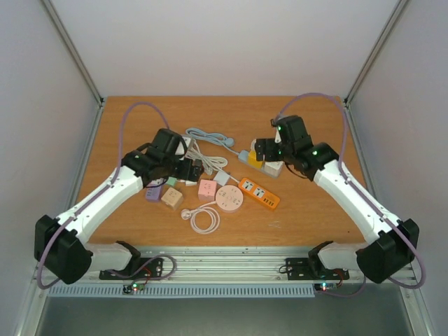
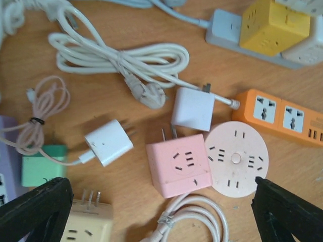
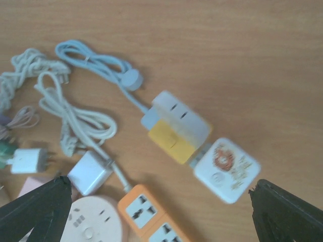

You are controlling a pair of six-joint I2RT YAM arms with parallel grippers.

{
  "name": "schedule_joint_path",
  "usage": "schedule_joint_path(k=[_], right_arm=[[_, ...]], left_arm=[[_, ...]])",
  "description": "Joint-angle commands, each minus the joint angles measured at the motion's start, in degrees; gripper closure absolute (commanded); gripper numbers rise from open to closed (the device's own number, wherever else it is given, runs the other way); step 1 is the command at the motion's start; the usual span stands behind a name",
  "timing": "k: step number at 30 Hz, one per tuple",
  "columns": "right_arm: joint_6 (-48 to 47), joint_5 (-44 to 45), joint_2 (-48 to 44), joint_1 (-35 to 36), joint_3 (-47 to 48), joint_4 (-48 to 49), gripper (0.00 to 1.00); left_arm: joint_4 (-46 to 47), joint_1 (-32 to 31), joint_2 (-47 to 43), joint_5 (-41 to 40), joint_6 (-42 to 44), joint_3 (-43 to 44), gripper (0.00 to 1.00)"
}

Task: Insert the plug

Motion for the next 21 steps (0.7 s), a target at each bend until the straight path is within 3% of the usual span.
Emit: schedule_joint_path(k=[1,9,17,21], right_arm=[[7.06,-2.46,-4.9,3.84,-7.53,10.43,0.05],[14.48,-4.1,-9.58,7.86,-19.27,17.02,0.15],[17.62,-4.27,-8.01,8.46,-22.83,16.36,0.16],[16.28,-6.88,-8.49,8.5,-24.4,18.6,0.13]], left_arm=[[-0.81,-4.13,2.72,-3.25,-5.29,-0.33,0.04],[3.76,-10.01,11.96,-4.89,-12.39,-1.52,0.08],[5.64,-11.54,20.31,-3.04,-15.95,-0.6,0.13],[4.32,-12.6,22.52,-5.95,-16.6,0.22,0.13]])
